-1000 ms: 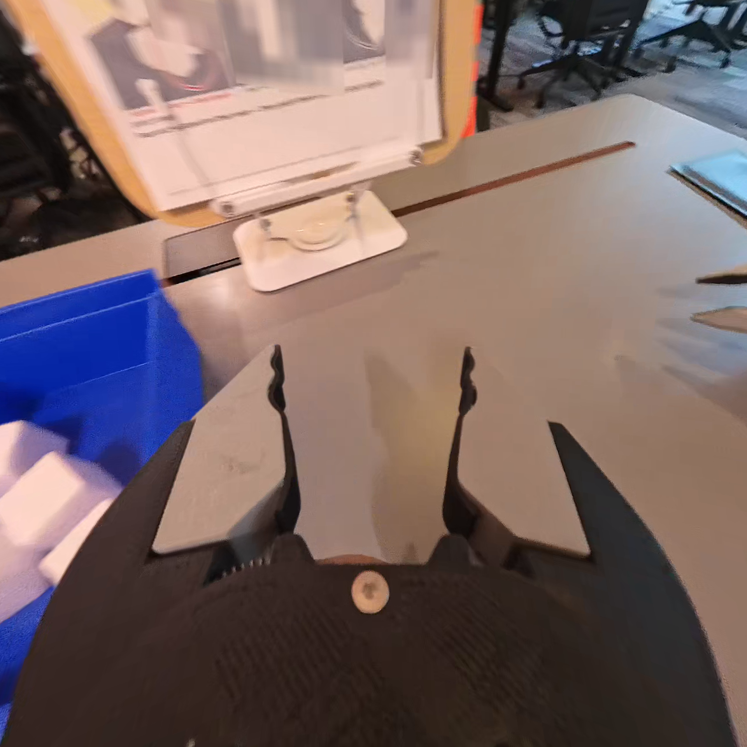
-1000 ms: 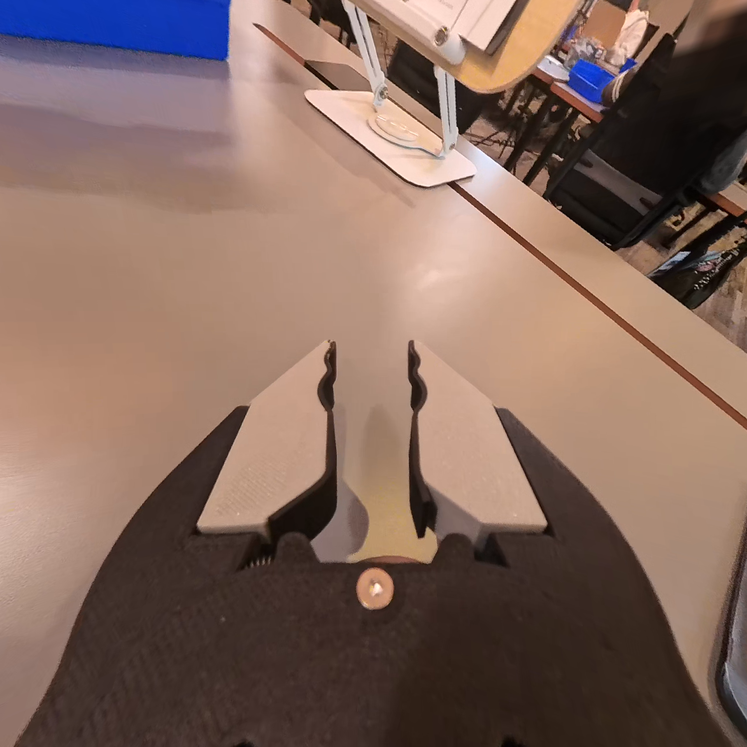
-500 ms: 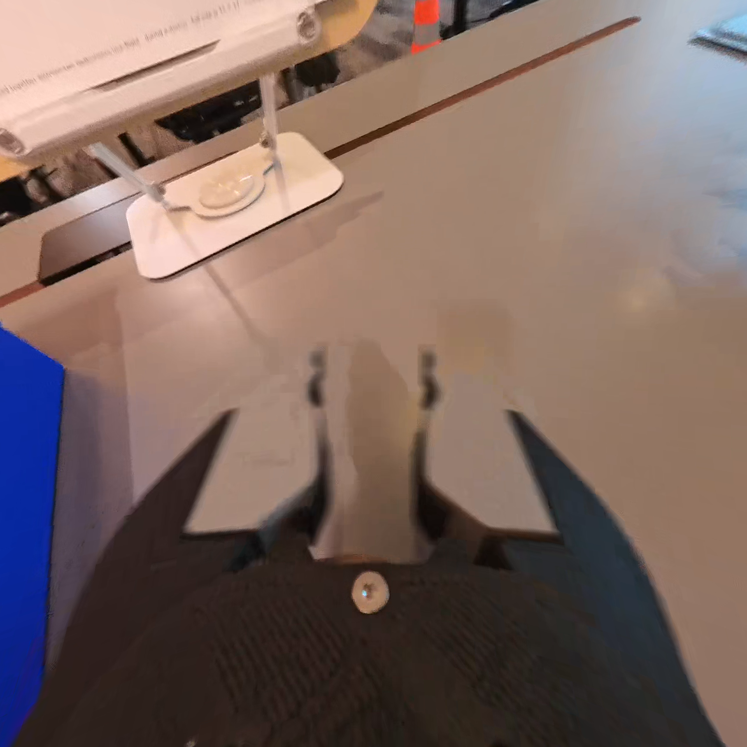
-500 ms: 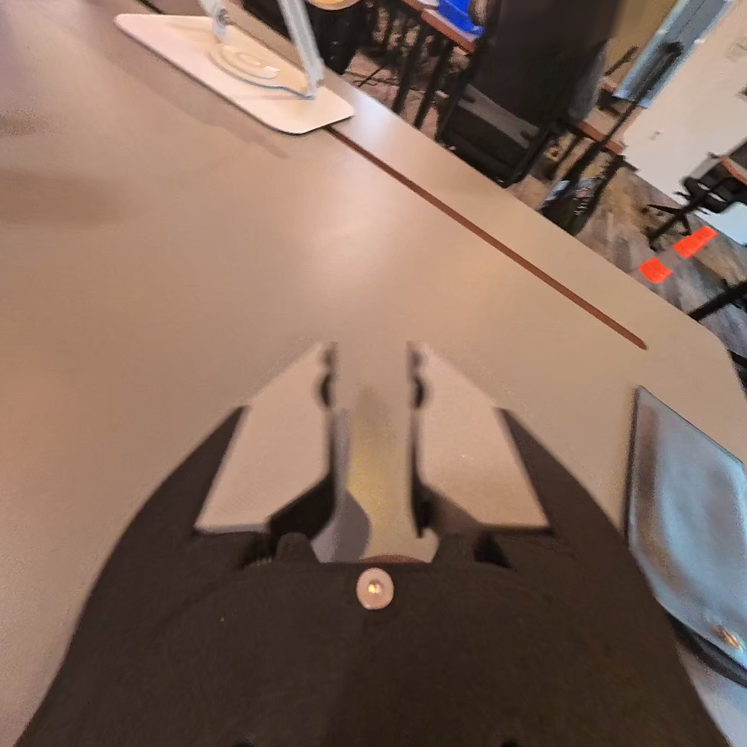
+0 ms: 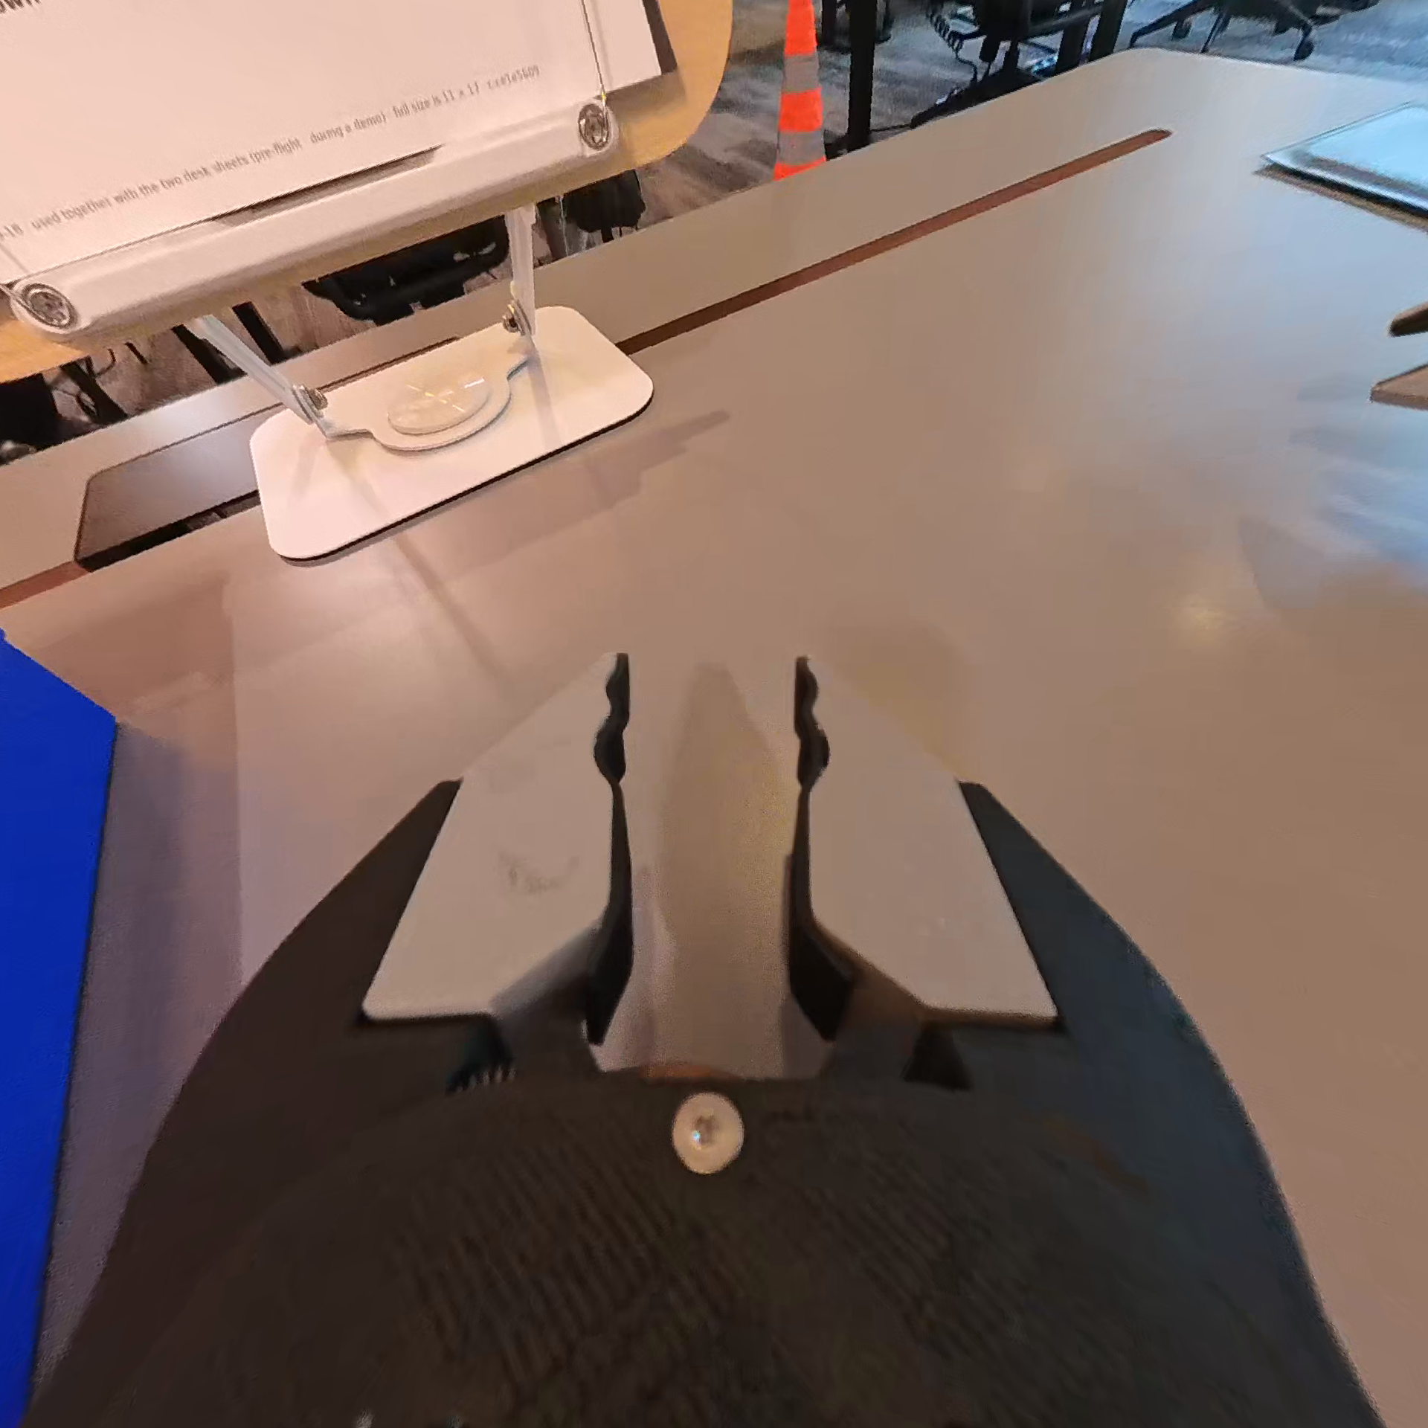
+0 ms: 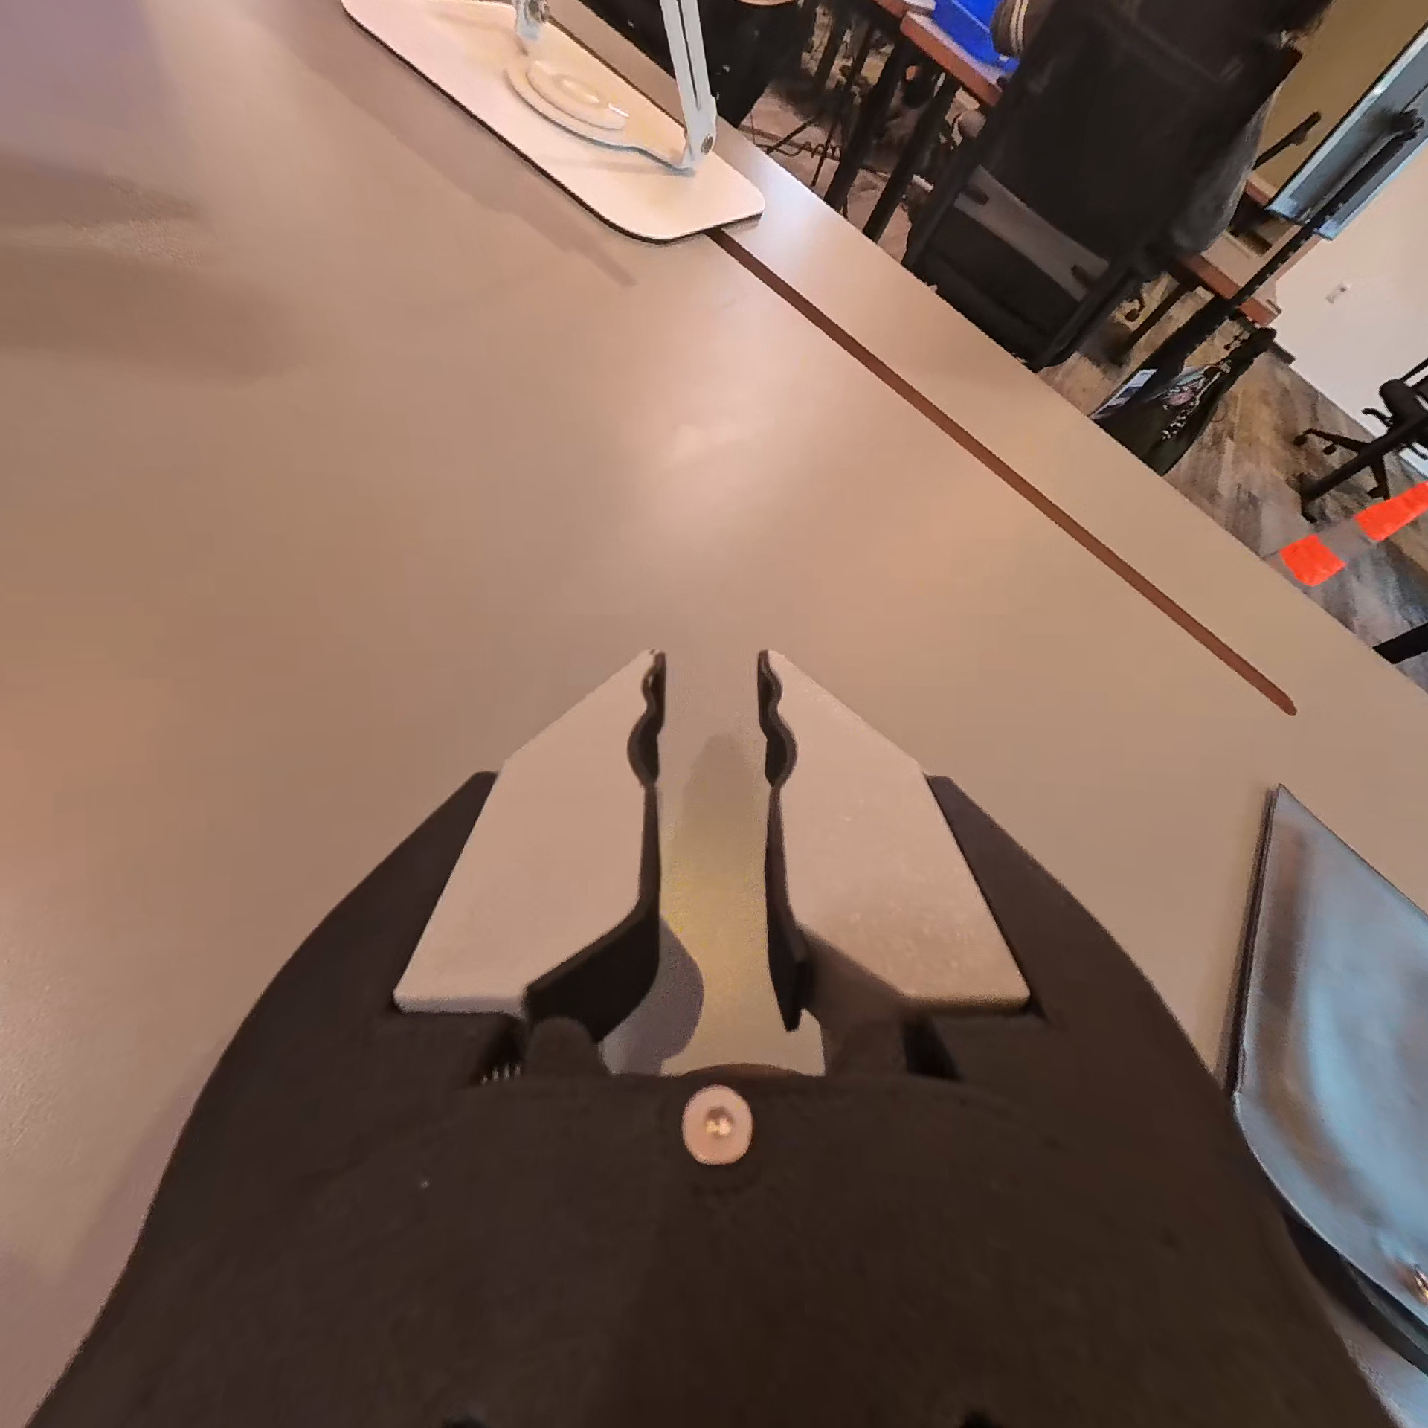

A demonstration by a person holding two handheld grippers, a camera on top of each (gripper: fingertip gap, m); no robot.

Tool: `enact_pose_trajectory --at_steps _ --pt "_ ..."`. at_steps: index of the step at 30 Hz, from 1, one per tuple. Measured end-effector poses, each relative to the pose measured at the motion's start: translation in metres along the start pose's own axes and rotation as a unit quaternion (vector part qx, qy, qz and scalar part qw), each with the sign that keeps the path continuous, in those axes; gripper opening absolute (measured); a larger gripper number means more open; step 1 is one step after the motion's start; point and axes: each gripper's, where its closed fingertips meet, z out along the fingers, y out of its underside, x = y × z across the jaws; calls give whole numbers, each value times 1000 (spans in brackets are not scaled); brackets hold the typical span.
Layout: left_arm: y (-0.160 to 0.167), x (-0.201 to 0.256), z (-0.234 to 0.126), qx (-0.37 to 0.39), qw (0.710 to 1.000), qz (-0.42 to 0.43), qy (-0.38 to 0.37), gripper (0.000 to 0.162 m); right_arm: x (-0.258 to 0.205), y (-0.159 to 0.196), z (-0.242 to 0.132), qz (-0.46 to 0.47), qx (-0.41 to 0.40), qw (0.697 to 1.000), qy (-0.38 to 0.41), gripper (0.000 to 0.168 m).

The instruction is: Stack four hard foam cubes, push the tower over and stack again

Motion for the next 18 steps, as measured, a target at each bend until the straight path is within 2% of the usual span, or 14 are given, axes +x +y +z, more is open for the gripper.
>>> enact_pose_trajectory --at_steps 2,4,5,6,7,9,10,11,12,14,15,16,17,18 --pt "2 0 1 -1 1000 -3 -1 43 -1 0 -2 3 2 1000 -3 29" --pt "10 0 5 -15 1000 -6 -5 59 -1 -2 -5 12 5 1000 -8 42" --pt "15 1 7 -27 1000 -4 -5 59 -3 -4 -7 11 9 1000 -15 33" --pt "18 4 7 -34 999 4 3 10 -9 -6 -10 0 16 999 -35 0" --pt "17 8 6 -26 1000 13 11 0 -11 -7 -12 -3 20 999 -40 0" --pt "14 8 6 -15 1000 10 5 0 -8 -9 -15 -2 26 999 -30 3" --pt "16 9 7 -18 1000 7 6 8 -6 -13 -16 4 37 999 -22 10" --pt "18 9 8 -24 1000 4 7 3 -7 -14 -18 6 39 999 -28 17" --pt "19 11 8 -27 1000 7 12 0 -14 -13 -19 -1 37 998 -51 0" --pt "15 9 7 -16 1000 13 4 0 -12 -11 -17 -2 30 999 -42 0" --pt "15 8 8 -15 1000 13 2 0 -11 -14 -17 1 38 999 -37 10" --pt "17 8 8 -16 1000 11 3 14 -11 -15 -17 8 42 998 -37 4" --pt "17 9 8 -19 1000 11 7 0 -17 -14 -17 5 35 998 -59 0" --pt "14 9 6 -12 1000 11 7 0 -20 -13 -17 2 32 997 -66 0"
